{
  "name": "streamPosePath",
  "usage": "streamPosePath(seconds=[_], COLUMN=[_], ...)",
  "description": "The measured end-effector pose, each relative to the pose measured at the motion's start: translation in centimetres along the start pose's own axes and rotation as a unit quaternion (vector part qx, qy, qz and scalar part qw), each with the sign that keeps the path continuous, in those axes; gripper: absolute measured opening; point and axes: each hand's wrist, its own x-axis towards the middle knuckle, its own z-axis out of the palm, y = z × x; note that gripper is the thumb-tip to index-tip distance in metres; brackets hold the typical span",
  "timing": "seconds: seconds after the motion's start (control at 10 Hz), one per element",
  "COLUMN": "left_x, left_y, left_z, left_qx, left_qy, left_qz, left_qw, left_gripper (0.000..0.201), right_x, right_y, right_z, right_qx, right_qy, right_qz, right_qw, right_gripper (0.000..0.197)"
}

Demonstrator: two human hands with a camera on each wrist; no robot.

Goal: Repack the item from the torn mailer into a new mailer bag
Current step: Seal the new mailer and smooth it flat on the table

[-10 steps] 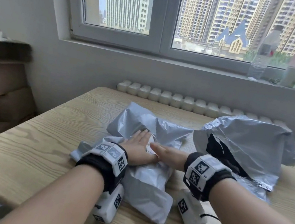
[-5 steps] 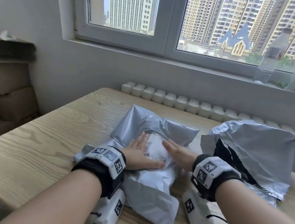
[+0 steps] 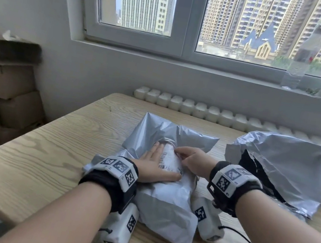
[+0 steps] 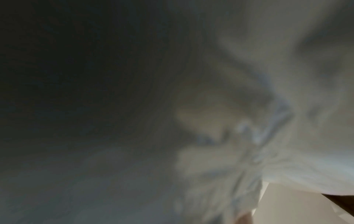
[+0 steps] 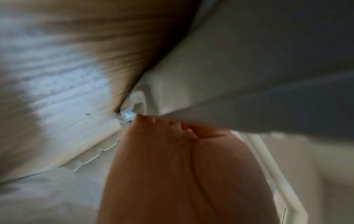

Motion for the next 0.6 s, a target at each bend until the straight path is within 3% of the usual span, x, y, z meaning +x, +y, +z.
streamPosePath(seconds=[0.1, 0.2, 0.3, 0.4, 0.5, 0.6], left_x=[-0.3, -0.9, -0.9, -1.2, -1.4, -2.1], left_y=[0.1, 0.5, 1.0, 1.5, 1.6, 1.5], left_z=[-0.1, -0.2, -0.4, -0.3, -0.4, -1.7], left_qx=[0.000, -0.004, -0.005, 0.001, 0.004, -0.012], left_qy=[-0.002, -0.002, 0.006, 0.003, -0.002, -0.044], left_qz=[0.004, 0.012, 0.006, 0.008, -0.006, -0.016], left_qw=[1.000, 1.000, 1.000, 1.000, 1.000, 0.999], left_gripper=[0.112, 0.108, 0.103, 0.104, 0.102, 0.084], right_x=[-0.9, -1.7, -1.4, -1.6, -2.1, -2.7], right_y=[-0.5, -1.4, -1.5, -1.7, -1.7, -1.3], right_z=[-0.4, 0.1, 0.7, 0.3, 0.5, -0.1], right_qx=[-0.101, -0.140, -0.132, -0.117, -0.107, -0.146], right_qy=[0.055, 0.014, -0.098, -0.118, -0.090, -0.053], right_qz=[-0.053, -0.116, -0.084, -0.061, -0.054, -0.031], right_qw=[0.992, 0.983, 0.983, 0.984, 0.989, 0.987], right_gripper=[0.049, 0.042, 0.047, 0.047, 0.049, 0.046])
